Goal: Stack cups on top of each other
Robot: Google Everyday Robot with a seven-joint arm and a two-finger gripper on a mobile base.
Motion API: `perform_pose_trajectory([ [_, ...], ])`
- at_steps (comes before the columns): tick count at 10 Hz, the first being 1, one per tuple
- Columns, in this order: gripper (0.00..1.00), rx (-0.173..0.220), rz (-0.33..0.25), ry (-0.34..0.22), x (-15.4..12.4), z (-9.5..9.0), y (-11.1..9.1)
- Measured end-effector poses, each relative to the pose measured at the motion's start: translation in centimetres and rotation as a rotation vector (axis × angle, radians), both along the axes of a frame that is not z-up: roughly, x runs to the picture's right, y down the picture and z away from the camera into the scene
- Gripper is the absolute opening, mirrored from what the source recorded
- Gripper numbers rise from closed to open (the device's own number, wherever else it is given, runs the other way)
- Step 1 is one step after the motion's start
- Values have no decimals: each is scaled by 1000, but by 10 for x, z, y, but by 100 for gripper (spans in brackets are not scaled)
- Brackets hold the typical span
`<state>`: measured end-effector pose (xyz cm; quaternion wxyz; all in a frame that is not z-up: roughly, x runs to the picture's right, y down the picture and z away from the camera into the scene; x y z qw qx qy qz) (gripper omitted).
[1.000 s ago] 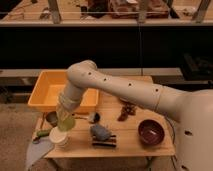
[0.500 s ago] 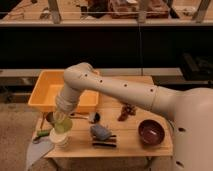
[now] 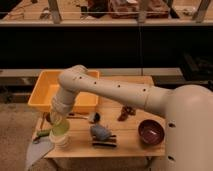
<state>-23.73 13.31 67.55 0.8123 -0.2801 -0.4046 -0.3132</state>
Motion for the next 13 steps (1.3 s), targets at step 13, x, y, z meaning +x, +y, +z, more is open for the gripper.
perform_pose_trajectory([
  [13, 80, 35, 16, 27, 12, -4, -7],
])
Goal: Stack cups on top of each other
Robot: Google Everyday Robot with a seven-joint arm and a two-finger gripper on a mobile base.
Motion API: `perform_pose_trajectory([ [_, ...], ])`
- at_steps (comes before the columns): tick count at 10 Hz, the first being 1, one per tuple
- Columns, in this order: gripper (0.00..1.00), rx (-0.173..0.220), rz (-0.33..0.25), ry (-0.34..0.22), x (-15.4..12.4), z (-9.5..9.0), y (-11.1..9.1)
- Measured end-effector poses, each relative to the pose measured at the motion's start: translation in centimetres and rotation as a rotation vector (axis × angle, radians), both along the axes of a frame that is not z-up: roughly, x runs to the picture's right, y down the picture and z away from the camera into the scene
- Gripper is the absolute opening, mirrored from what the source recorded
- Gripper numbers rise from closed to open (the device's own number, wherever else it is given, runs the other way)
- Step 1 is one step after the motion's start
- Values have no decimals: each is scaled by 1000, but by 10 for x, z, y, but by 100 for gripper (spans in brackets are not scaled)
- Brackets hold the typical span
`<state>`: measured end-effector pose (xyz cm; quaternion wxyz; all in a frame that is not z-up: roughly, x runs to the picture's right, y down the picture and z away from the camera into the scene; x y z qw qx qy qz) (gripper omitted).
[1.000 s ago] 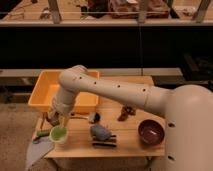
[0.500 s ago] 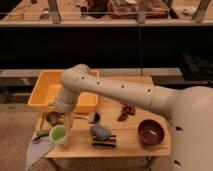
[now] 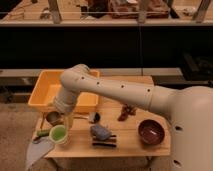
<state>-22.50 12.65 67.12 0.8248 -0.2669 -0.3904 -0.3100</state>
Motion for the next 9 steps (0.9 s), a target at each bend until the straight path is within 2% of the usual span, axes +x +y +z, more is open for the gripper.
perform_pose_trajectory([
  [1, 80, 18, -9, 1, 1, 3, 0],
  [2, 80, 51, -39, -30, 3, 12, -1],
  [4, 80, 118, -140, -139, 2, 23, -1],
  [5, 80, 157, -210, -216, -1, 28, 0],
  [6, 80, 178, -250, -259, 0, 31, 0],
  [8, 80, 200, -283, -297, -1, 34, 1],
  [9, 80, 206, -278, -279, -1, 34, 0],
])
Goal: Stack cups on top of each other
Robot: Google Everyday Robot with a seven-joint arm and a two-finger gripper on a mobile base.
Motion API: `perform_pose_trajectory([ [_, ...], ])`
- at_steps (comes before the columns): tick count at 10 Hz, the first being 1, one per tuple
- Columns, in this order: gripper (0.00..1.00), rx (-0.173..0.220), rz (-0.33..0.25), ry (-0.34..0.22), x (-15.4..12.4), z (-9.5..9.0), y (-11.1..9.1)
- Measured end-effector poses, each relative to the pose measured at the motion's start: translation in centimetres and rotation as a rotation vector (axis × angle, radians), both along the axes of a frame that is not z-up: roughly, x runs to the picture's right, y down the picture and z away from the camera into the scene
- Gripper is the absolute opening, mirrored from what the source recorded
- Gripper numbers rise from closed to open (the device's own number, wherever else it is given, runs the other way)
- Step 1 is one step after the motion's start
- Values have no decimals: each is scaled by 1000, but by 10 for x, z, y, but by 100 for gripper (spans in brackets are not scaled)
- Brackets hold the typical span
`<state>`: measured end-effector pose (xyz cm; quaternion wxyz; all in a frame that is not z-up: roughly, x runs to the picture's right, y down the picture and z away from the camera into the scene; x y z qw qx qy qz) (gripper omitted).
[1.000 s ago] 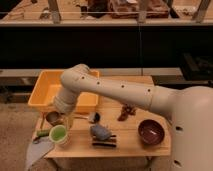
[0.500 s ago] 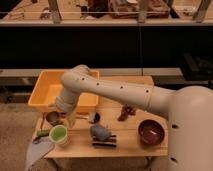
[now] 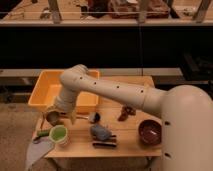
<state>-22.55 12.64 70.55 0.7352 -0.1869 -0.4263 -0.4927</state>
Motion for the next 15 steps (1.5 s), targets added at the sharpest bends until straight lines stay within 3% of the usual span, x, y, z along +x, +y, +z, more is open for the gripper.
perform_pose_trajectory([
  [2, 80, 62, -29, 26, -2, 5, -1],
  [4, 80, 222, -137, -2, -12, 8, -4],
  [5, 80, 277, -163, -20, -17, 10, -4],
  [6, 80, 304, -163, -39, -14, 19, -5],
  [7, 80, 282, -156, -60, -14, 24, -6],
  [8, 80, 231, -157, -86, -14, 36, -3],
  [10, 80, 179, -168, -105, -17, 65, 2],
  [15, 80, 166, -201, -105, -23, 79, 6],
])
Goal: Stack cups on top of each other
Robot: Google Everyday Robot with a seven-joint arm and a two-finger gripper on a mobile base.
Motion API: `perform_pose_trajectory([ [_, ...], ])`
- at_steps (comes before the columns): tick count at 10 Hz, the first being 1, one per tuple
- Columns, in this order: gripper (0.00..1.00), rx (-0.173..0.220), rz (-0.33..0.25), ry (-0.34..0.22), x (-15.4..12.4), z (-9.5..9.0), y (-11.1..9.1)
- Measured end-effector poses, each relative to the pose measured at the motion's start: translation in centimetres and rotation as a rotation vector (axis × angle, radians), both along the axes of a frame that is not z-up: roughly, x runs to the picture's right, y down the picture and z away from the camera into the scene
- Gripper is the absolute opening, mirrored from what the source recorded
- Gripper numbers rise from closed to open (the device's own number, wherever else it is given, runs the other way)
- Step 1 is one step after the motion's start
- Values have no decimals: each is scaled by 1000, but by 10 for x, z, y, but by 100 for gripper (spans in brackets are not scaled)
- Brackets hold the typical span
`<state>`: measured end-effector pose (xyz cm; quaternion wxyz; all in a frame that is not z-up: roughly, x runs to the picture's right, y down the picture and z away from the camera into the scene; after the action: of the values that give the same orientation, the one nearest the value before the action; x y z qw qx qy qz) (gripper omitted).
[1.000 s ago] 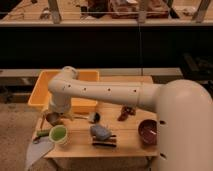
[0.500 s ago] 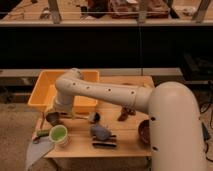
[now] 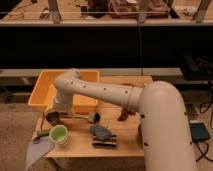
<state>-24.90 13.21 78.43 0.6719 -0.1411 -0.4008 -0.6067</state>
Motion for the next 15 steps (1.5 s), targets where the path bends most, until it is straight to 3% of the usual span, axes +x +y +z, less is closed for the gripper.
perform_pose_trajectory([
  [2, 71, -7, -16, 17, 0, 6, 7],
  [6, 35, -24, -33, 20, 0, 13, 12],
  [8, 39, -36, -47, 15, -5, 16, 15],
  [11, 65, -47, -64, 10, -15, 20, 20],
  [14, 66, -57, -77, 6, -24, 22, 24],
  [15, 61, -60, -80, 6, -25, 23, 25],
])
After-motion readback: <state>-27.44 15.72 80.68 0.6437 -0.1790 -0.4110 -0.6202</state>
